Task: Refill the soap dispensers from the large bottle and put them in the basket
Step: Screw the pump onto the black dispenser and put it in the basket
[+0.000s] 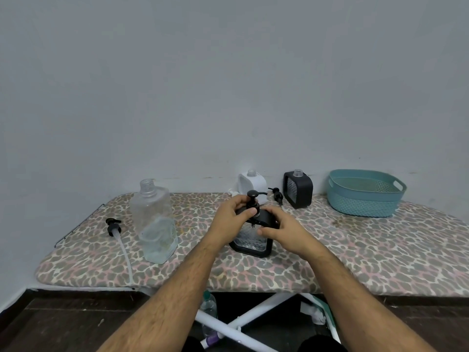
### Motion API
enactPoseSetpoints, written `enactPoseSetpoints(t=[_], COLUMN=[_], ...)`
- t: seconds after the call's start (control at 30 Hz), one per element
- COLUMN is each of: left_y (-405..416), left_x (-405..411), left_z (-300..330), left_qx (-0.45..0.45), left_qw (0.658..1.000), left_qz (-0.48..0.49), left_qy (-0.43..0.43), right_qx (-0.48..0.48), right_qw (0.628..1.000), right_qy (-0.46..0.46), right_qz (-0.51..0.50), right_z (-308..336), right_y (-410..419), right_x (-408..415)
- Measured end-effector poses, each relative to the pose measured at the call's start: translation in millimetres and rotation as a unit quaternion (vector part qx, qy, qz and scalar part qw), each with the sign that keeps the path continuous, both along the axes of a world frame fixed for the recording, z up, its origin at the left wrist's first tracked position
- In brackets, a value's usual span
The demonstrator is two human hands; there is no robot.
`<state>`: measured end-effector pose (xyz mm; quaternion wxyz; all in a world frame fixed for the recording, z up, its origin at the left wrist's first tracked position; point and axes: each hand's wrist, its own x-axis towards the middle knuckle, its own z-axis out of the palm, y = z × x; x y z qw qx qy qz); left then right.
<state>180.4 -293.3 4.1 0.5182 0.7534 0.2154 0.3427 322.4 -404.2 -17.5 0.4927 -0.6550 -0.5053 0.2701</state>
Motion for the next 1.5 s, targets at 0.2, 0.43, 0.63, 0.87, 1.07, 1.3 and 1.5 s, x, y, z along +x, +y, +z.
enactPoseSetpoints(t=[0.2, 0.43, 0.63, 0.87, 1.07, 1.3, 1.5], left_y=[4, 0, -2, -1, -4, 6, 7], left_x=[-3, 5, 9, 2, 9, 10, 8], left_z=[3, 4, 0, 1, 3, -10, -15], left_qx=[0.043, 0.073, 0.039, -0.001, 0.063, 0.090, 0.158], left_qw=[0.998, 0.993, 0.992, 0.999, 0.987, 0.985, 0.979], left_qz=[-0.007, 0.025, 0.122, 0.039, 0.122, 0.130, 0.056], left_qy=[0.035, 0.089, -0.001, 0.015, 0.077, 0.068, 0.112], right_qx=[-0.004, 0.001, 0.021, 0.021, 0.029, 0.029, 0.030], right_qw=[1.000, 1.000, 1.000, 1.000, 0.999, 1.000, 1.000], right_qy=[0.008, -0.005, 0.001, 0.006, 0.004, 0.000, 0.003], right_qz=[0.013, 0.022, 0.020, 0.018, 0.014, 0.007, 0.007], right_z=[-2, -3, -6, -6, -7, -9, -9], right_y=[2, 2, 2, 3, 2, 3, 3], right_x=[5, 6, 4, 4, 2, 3, 2])
